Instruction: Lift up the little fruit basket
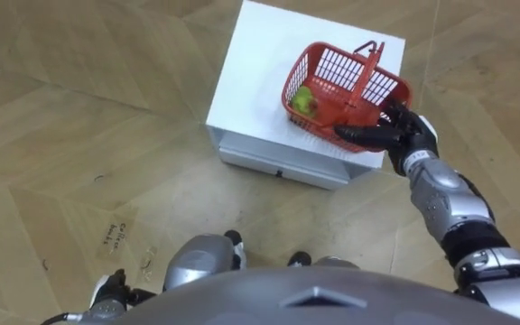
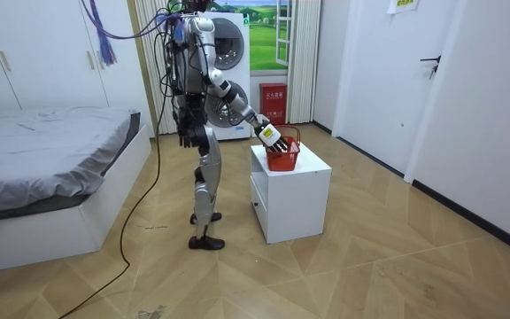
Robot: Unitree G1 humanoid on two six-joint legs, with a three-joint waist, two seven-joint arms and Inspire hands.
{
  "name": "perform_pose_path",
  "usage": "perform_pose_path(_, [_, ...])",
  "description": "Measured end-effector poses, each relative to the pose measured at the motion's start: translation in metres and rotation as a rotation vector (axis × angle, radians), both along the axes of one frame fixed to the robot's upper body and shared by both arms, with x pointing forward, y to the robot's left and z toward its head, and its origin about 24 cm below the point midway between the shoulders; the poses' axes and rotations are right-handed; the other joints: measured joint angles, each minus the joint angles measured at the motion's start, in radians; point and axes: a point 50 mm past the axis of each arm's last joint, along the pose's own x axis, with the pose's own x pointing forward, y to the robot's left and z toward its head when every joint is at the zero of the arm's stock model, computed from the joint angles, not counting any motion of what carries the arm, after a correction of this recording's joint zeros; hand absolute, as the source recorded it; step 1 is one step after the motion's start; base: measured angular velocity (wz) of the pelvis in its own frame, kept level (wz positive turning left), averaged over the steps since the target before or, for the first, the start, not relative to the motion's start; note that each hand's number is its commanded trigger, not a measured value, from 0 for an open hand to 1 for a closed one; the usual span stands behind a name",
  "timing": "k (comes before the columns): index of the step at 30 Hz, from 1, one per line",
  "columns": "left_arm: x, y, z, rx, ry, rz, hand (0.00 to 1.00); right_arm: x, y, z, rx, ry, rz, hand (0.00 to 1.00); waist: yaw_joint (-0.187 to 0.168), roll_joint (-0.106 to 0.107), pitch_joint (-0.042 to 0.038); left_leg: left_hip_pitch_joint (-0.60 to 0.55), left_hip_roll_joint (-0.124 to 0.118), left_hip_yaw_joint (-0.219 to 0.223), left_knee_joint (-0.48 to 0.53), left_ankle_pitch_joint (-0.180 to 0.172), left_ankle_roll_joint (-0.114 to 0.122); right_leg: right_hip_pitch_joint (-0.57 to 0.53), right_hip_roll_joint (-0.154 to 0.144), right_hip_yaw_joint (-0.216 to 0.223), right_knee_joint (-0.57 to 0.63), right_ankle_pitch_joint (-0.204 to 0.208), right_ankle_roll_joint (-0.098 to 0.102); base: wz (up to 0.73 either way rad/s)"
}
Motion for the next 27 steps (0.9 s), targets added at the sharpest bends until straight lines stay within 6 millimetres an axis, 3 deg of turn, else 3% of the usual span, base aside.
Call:
perform_pose_path(8, [0.005, 0.002, 0.002, 0.021, -0.039, 0.004, 0.0, 0.002, -0.007, 0.017, -0.041, -0.095, -0.045, 0.0, -0.034, -0.001, 0.0009, 0.027, 0.0, 0.007, -0.028, 0.0, 0.0, 0.014, 0.001, 0.012, -0.011, 0.0, 0.002, -0.03])
perform_pose_path(11, [0.008, 0.002, 0.003, 0.03, -0.059, 0.001, 0.0, 0.006, -0.008, 0.03, -0.077, -0.168, -0.042, 0.0, -0.052, -0.001, 0.0028, 0.049, 0.001, 0.015, -0.037, 0.0, 0.0, 0.028, 0.0, 0.012, -0.012, -0.001, 0.004, -0.06])
perform_pose_path(12, [0.009, 0.003, 0.003, 0.043, -0.069, 0.0, 0.0, 0.007, -0.007, 0.033, -0.077, -0.19, -0.04, 0.0, -0.056, -0.004, 0.0068, 0.059, 0.001, 0.02, -0.04, 0.0, 0.0, 0.037, 0.0, 0.015, -0.014, -0.001, 0.004, -0.1])
perform_pose_path(16, [0.011, 0.003, 0.004, 0.064, -0.087, -0.002, 0.0, 0.003, -0.006, 0.038, -0.079, -0.22, -0.049, 0.0, -0.065, -0.004, 0.0072, 0.076, 0.004, 0.033, -0.049, 0.0, 0.0, 0.046, 0.003, 0.031, -0.015, -0.001, 0.004, -0.12])
perform_pose_path(22, [0.012, 0.004, 0.005, 0.079, -0.098, -0.002, 0.0, -0.003, -0.006, 0.045, -0.099, -0.26, -0.071, 0.0, -0.075, 0.001, 0.0046, 0.083, 0.016, 0.049, -0.05, -0.001, -0.001, 0.042, 0.009, 0.046, -0.013, 0.001, 0.001, -0.09])
perform_pose_path(27, [0.013, 0.004, 0.005, 0.074, -0.114, -0.006, 0.0, -0.001, -0.017, 0.055, -0.131, -0.312, -0.124, 0.0, -0.082, 0.016, -0.0021, 0.089, 0.016, 0.058, -0.05, -0.002, -0.003, 0.042, 0.013, 0.057, -0.012, 0.002, 0.0, -0.06])
